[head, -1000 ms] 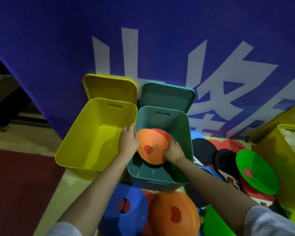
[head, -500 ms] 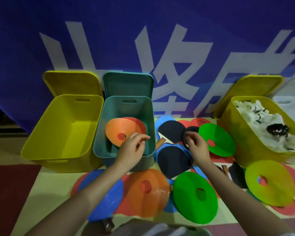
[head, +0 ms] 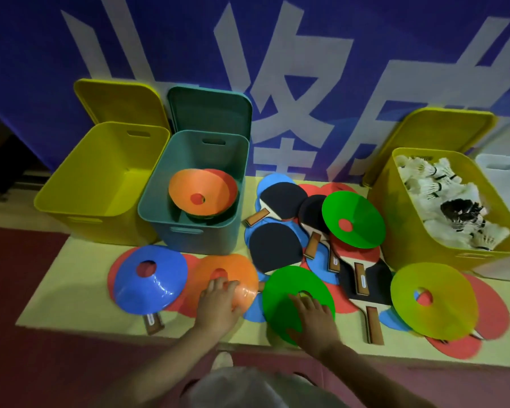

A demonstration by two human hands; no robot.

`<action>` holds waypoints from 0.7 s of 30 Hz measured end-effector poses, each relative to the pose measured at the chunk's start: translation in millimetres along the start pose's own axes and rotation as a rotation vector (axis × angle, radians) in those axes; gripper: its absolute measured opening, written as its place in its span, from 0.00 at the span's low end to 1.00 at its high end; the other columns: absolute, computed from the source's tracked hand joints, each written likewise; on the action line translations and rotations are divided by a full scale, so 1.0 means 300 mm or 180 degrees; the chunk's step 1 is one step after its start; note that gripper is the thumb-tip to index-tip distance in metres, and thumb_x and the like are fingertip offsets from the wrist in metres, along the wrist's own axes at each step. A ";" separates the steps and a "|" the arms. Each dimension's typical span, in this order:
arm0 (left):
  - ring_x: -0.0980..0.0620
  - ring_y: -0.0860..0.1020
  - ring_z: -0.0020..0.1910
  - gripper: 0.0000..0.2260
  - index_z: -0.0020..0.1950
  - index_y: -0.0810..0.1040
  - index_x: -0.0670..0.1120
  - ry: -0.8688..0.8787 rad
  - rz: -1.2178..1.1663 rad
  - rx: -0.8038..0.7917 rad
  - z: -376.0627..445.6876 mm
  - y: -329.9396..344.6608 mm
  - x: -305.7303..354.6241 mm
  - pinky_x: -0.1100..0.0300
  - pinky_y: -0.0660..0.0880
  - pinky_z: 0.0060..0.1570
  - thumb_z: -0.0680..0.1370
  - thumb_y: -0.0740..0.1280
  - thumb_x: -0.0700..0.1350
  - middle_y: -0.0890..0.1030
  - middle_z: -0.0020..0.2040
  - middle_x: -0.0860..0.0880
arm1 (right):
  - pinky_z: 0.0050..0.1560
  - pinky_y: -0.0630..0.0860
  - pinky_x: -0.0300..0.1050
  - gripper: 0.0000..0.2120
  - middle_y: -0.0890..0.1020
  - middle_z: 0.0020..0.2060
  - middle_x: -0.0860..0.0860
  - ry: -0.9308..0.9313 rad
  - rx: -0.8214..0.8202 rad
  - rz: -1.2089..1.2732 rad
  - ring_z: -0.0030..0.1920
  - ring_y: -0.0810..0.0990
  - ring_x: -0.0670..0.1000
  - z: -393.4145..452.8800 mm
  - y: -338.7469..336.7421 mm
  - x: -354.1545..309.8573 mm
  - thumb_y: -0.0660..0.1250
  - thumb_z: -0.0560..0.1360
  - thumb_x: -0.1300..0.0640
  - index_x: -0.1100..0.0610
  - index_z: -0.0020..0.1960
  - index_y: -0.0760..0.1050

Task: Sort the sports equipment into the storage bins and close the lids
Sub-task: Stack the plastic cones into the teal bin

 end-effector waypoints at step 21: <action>0.40 0.65 0.70 0.30 0.74 0.65 0.49 -0.0321 -0.0172 0.0688 -0.059 -0.120 -0.043 0.43 0.67 0.65 0.72 0.53 0.55 0.65 0.74 0.43 | 0.69 0.63 0.55 0.36 0.64 0.72 0.61 -0.0611 0.0693 0.0678 0.72 0.62 0.61 -0.098 -0.140 0.089 0.59 0.69 0.42 0.52 0.75 0.61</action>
Point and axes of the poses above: each hand's wrist, its own z-axis towards the middle knuckle, its own y-axis out of the palm, x = y × z, the point moved 6 cm from there along z, towards the middle knuckle
